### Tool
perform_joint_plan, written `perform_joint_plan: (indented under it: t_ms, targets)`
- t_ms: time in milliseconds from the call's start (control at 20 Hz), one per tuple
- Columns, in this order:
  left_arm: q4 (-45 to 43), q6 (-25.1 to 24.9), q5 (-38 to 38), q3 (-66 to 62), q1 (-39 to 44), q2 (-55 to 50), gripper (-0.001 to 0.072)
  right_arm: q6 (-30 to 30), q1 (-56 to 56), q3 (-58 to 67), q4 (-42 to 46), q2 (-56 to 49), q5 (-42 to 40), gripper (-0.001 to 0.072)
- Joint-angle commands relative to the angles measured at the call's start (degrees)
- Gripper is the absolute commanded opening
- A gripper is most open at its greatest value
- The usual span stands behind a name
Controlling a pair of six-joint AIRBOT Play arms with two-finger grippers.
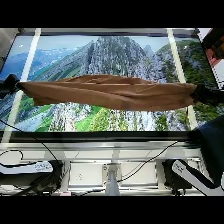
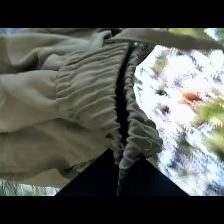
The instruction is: Fold the clothes and pants, and hang the long-sleeved shirts on hangers.
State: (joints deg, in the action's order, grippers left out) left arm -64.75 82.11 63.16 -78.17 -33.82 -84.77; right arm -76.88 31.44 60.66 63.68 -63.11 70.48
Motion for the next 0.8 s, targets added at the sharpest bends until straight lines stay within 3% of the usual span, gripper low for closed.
perform_joint_plan:
  t_ms: [0,150,300,500,750]
  targets:
    - [-11.9,0.6,10.2,-1.5,0.4,-1.0,0.0014,-3.7,0.0,0.0,7.2,0.8,10.6,0.0040]
    - [-23.9,3.7,16.3,-1.5,0.4,-1.8,0.0013,-5.1,0.0,-1.0,12.1,0.8,16.3,0.0040]
    - [-25.0,3.6,19.5,-1.5,0.3,-3.5,0.0014,-5.2,0.0,-5.9,13.7,0.8,19.4,0.0040]
    - [-32.9,3.7,26.9,-1.5,1.3,-7.5,0.0012,-5.1,0.0,-15.6,13.7,0.9,14.2,0.0040]
    - [-38.1,3.6,28.8,-1.5,1.4,-10.1,0.0012,-5.2,0.0,-19.7,13.7,0.9,12.8,0.0041]
